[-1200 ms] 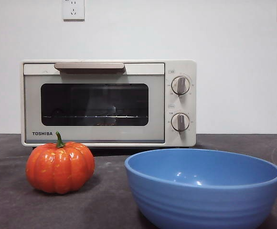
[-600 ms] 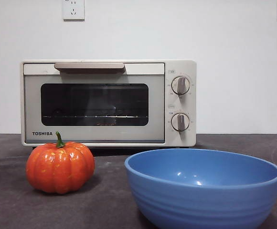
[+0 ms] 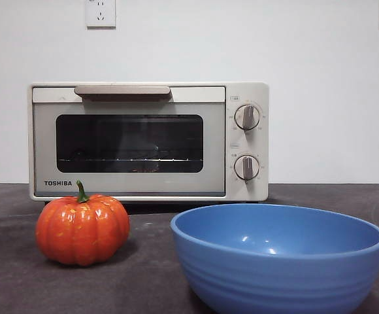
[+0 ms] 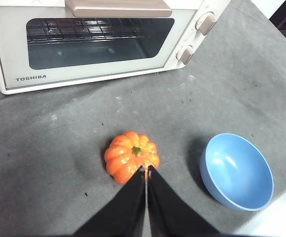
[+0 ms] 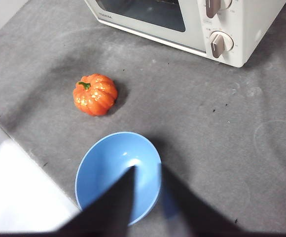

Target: Place pumpkin in the steamer

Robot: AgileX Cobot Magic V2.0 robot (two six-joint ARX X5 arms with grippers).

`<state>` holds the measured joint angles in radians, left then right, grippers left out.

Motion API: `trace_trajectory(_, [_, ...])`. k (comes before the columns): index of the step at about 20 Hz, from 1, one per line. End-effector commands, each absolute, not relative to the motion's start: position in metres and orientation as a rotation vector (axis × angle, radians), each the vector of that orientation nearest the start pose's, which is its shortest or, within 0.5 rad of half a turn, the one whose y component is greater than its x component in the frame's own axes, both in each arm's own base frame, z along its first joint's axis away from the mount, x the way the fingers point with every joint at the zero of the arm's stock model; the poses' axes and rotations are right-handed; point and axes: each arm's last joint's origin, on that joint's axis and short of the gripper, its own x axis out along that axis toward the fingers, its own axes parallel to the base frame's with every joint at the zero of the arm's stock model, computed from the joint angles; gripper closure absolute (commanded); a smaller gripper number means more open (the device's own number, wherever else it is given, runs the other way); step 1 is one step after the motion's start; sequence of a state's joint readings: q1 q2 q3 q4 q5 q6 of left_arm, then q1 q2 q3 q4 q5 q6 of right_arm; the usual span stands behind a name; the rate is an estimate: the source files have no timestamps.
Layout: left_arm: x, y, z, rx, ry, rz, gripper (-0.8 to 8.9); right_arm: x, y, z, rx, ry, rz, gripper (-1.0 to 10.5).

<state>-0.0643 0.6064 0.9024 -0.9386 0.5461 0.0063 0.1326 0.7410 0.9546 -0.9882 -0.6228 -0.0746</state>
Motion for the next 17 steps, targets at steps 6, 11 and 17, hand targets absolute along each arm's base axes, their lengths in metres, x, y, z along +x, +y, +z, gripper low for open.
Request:
trace_trajectory(6, [0.092,-0.021,0.335,-0.131,0.596,-0.602,7.98,0.116,0.035,0.335,0.131,0.715,0.76,5.6])
trace_trajectory(11, [0.092,-0.021,0.335,-0.131,0.596,-0.602,7.98,0.122,0.042,0.337,0.146,0.699,0.792,5.4])
trace_trajectory(17, [0.092,-0.021,0.335,-0.131,0.596,-0.602,7.98,0.144,0.071,0.348,0.13,0.672,0.927,5.4])
